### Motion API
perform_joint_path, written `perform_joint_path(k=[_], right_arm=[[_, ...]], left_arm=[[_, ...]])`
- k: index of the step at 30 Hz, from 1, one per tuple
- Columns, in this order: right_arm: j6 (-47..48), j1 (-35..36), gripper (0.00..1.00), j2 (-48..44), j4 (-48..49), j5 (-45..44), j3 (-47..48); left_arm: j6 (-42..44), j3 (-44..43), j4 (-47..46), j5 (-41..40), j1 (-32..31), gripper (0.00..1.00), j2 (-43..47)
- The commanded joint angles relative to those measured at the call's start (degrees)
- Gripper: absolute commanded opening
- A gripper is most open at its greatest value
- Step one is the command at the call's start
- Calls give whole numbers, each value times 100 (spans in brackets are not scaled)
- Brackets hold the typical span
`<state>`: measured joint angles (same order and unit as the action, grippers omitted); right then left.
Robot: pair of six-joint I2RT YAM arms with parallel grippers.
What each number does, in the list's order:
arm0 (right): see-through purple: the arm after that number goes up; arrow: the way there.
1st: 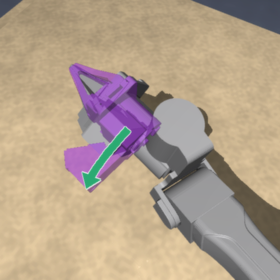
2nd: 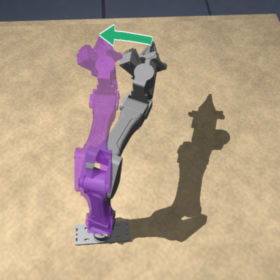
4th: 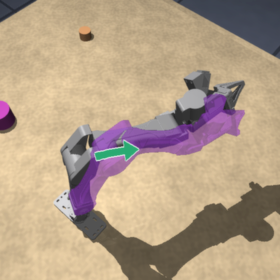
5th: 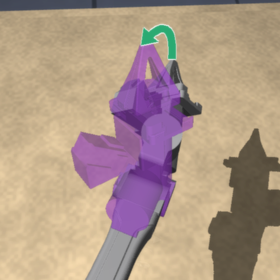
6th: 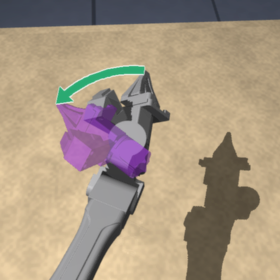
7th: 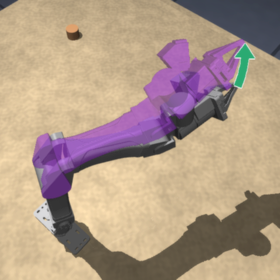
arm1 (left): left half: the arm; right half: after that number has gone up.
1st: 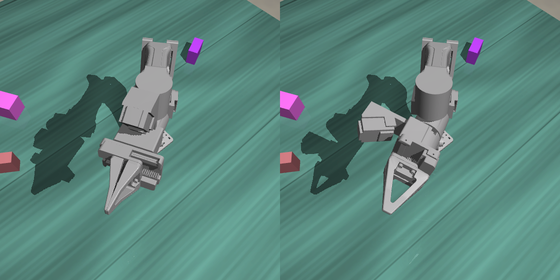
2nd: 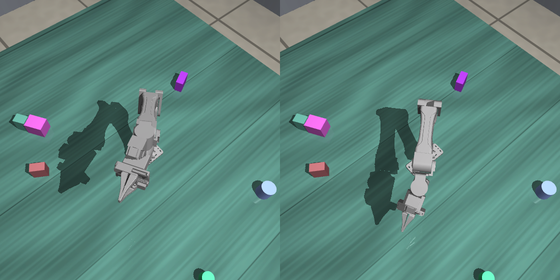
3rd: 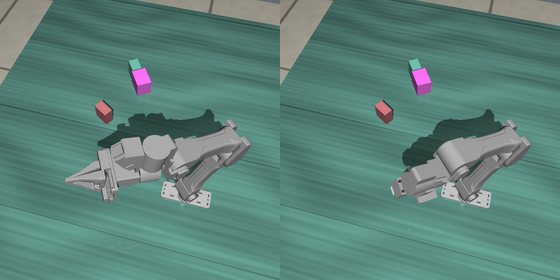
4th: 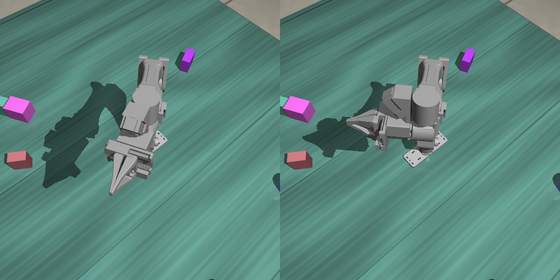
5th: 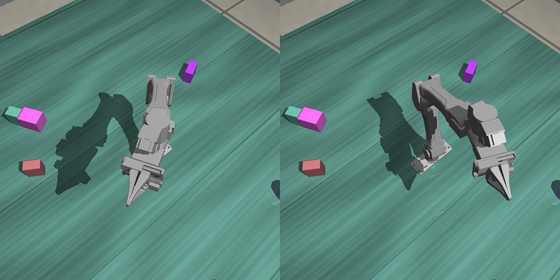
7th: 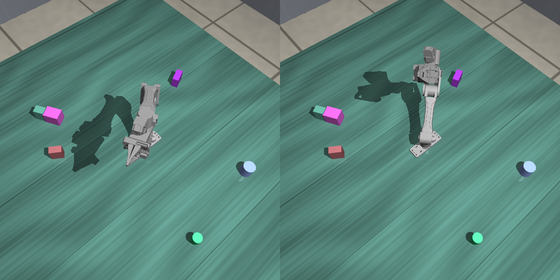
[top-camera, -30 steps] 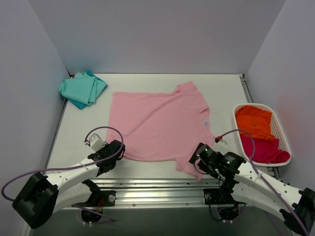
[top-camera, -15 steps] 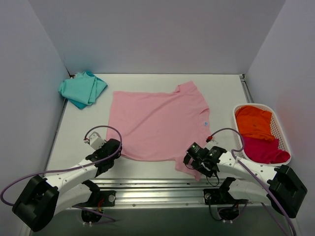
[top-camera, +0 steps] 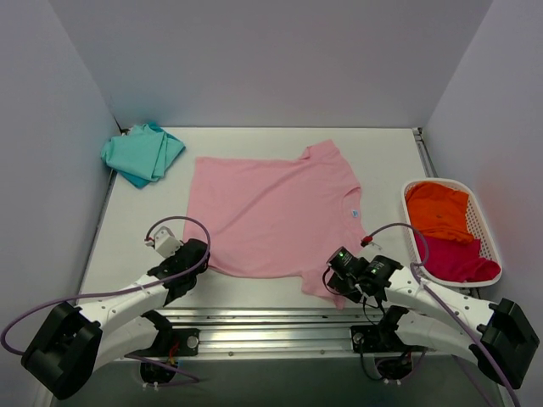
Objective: Fold and stack the t-shirts
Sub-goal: Flatten the tshirt out, then fold the tshirt
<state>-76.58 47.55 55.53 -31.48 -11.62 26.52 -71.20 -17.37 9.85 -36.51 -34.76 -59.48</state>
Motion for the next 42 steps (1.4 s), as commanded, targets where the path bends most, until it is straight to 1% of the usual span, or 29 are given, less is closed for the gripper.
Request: perform_joint_path(k=[1, 4, 6, 8, 14, 17, 20, 24, 27, 31, 35, 38, 39, 42], right_arm=[[-59, -18, 34, -148, -411, -60, -95], [2, -26, 23, 10, -402, -77, -51], [46, -18, 7, 81, -385, -78, -25], [64, -26, 0, 134, -385, -86, -7], [125, -18, 0, -42, -402, -104, -16], [108, -18, 0, -235, -603, -279, 133], [169, -26, 0, -384, -779, -533, 441], [283, -35, 0, -438, -903, -894, 968], [415, -44, 0, -350, -895, -1149, 1328], [616, -88, 0, -78, -702, -1325, 1566], [907, -333, 0, 230, -395, -1484, 1759], [1206, -685, 0, 458, -131, -1563, 1909], [1285, -929, 0, 511, -60, -1546, 1935], [1557, -1265, 0, 705, 317, -1414, 1997]], left_arm=[[97, -12, -238, -31, 31, 2, -28], [106, -21, -220, -23, 31, 2, -28], [106, -21, -220, -23, 31, 2, -28], [106, -21, -211, -31, 31, 2, -28], [106, -21, -220, -23, 31, 2, -19], [106, -56, -133, -49, 31, 2, -28], [141, -258, 270, -32, 13, 2, 42], [360, -610, 799, 21, -30, 2, 541], [615, -882, 1098, 144, -13, 2, 884], [888, -1233, 1300, 241, 40, 2, 1000], [1117, -1576, 1231, 408, 233, 2, 834], [1266, -1735, 1099, 540, 461, 2, 632], [1319, -1805, 1064, 566, 514, 2, 518], [1424, -1876, 870, 671, 707, 2, 281]])
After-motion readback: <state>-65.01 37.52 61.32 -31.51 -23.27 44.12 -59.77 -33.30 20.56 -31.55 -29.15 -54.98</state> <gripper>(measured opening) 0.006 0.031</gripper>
